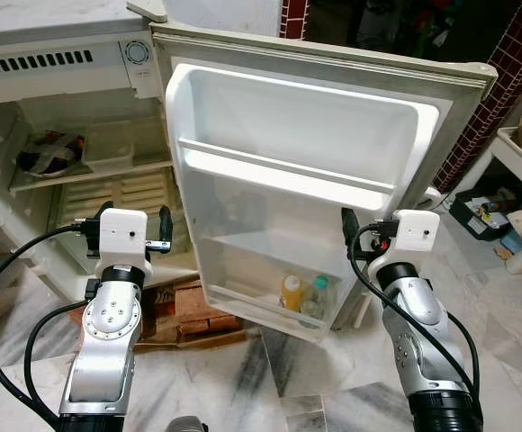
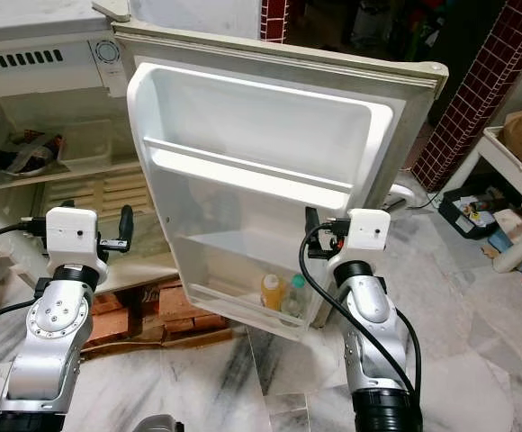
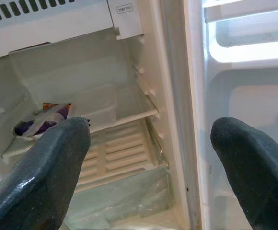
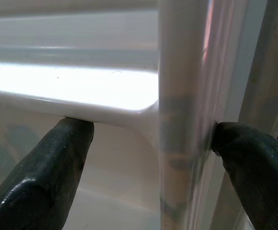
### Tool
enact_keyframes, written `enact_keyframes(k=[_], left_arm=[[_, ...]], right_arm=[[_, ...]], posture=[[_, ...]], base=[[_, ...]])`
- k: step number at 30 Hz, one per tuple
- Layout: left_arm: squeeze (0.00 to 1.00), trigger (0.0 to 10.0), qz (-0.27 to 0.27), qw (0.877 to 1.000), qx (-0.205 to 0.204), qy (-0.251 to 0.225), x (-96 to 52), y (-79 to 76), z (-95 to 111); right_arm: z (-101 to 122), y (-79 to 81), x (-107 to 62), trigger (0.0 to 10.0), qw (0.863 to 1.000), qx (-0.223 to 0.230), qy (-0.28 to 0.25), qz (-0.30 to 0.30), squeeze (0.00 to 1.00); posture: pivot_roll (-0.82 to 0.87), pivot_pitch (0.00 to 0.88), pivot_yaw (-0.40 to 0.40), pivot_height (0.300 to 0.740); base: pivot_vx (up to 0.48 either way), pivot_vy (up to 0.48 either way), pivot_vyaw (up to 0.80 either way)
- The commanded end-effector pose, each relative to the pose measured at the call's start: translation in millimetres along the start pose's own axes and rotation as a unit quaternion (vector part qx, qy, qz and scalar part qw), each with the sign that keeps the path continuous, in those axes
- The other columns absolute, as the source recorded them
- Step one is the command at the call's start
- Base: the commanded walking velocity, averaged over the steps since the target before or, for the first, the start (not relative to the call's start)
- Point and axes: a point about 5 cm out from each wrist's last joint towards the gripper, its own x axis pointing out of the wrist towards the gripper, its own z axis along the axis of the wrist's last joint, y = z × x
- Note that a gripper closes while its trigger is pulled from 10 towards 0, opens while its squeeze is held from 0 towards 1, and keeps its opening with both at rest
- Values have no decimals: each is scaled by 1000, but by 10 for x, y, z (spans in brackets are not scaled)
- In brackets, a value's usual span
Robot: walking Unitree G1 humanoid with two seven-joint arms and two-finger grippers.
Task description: Restocking fridge
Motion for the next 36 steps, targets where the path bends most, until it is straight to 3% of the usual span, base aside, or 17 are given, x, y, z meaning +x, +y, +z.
enact_keyframes(k=[1,13,20,36], left_arm=[[0,10000,2,1000,4,5,3,-7,-15],[0,10000,4,1000,10,7,38,30,0],[0,10000,15,1000,12,13,-16,55,-28],[0,10000,10,1000,20,17,-35,49,-38]], right_arm=[[162,124,23,10000,999,-6,-36,29,0],[177,169,61,10000,999,4,-39,29,0],[105,242,58,10000,999,13,-25,43,0],[-15,226,20,10000,999,22,-3,43,0]], posture=[[-31,51,-20,740],[23,51,-8,740],[47,46,-30,740],[68,35,-37,740]], base=[[0,0,0],[0,0,0],[-306,0,0],[-406,0,0]])
